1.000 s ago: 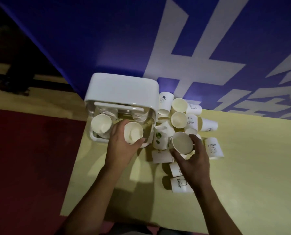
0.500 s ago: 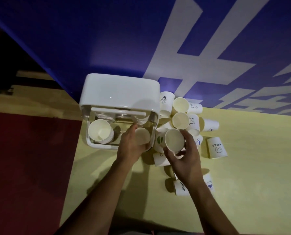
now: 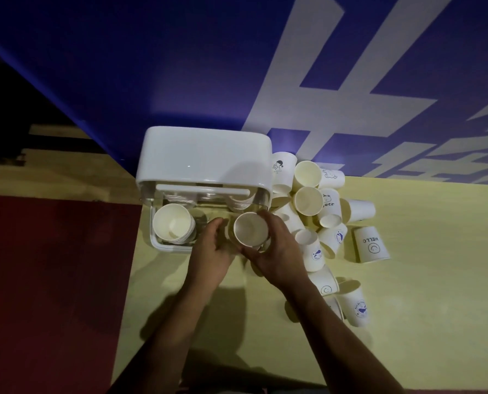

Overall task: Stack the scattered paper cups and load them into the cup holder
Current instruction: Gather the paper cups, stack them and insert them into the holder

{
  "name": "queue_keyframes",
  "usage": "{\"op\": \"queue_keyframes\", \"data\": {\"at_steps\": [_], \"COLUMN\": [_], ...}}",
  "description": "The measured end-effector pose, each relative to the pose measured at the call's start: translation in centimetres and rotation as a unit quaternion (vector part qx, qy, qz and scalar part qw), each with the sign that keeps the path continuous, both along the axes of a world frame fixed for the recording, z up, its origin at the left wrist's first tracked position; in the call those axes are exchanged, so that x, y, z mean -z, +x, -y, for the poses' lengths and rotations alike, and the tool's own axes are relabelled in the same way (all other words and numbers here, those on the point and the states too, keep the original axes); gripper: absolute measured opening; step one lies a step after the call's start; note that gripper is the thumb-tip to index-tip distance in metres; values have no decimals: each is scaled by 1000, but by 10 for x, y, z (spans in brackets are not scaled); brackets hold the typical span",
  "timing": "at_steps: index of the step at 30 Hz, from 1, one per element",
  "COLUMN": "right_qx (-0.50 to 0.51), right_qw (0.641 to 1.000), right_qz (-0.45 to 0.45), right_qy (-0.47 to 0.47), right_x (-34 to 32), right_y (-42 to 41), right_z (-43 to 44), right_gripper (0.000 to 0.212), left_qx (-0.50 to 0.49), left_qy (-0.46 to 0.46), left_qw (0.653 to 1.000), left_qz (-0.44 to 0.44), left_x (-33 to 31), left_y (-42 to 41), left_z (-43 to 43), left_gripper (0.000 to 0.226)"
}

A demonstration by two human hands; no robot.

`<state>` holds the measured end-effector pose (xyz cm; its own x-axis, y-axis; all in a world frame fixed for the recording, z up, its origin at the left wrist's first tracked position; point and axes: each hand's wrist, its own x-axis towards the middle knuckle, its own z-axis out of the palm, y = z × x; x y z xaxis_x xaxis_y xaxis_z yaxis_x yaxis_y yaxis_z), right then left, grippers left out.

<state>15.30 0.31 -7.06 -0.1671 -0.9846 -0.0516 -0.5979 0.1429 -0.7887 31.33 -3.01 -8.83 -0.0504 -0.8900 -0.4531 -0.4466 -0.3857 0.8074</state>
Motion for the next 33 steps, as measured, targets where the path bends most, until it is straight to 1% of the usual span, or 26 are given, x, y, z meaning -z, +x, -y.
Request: {"op": "queue_keyframes", "data": {"at_steps": [1, 3, 6, 10, 12, 18, 20, 22, 25, 27, 29, 32, 33], "right_qx": [-3, -17, -53, -76, -84, -117, -118, -96, -35, 13, 65, 137, 161], "right_qw": [1000, 998, 991, 981, 977, 964, 964, 972, 987, 991, 989, 983, 979], "right_qz": [-10, -31, -74, -106, -123, -150, -150, -145, -136, -122, -117, -112, -113], "right_qy": [9, 44, 96, 140, 154, 186, 184, 155, 80, 54, 57, 49, 58], "right_x": [5, 17, 27, 30, 31, 34, 28, 19, 4, 1, 1, 4, 4], "right_y": [1, 3, 3, 2, 3, 4, 4, 5, -3, -15, -35, -72, -86], "right_z": [2, 6, 9, 14, 17, 20, 19, 14, -6, -25, -45, -78, -89], "right_gripper": [74, 79, 89, 82, 79, 78, 79, 76, 51, 35, 26, 15, 14], "left_qx": [-17, -23, 34, 72, 77, 62, 55, 45, 32, 30, 67, 141, 162], "left_qy": [-3, -18, -47, -63, -81, -98, -99, -116, -165, -207, -239, -214, -218], "left_qw": [1000, 1000, 998, 993, 990, 990, 991, 989, 979, 970, 961, 963, 959], "left_qz": [-5, -7, 31, 72, 84, 83, 76, 79, 113, 122, 121, 79, 77], "left_x": [-3, -4, 2, 12, 13, 16, 16, 14, 3, -10, -18, -23, -21], "left_y": [-1, -2, -3, -1, 1, 2, 1, 2, -4, -18, -39, -76, -90], "left_z": [0, 1, 5, 8, 8, 7, 7, 4, -10, -23, -34, -42, -45], "left_gripper": [44, 37, 37, 40, 42, 43, 42, 40, 40, 38, 37, 38, 41]}}
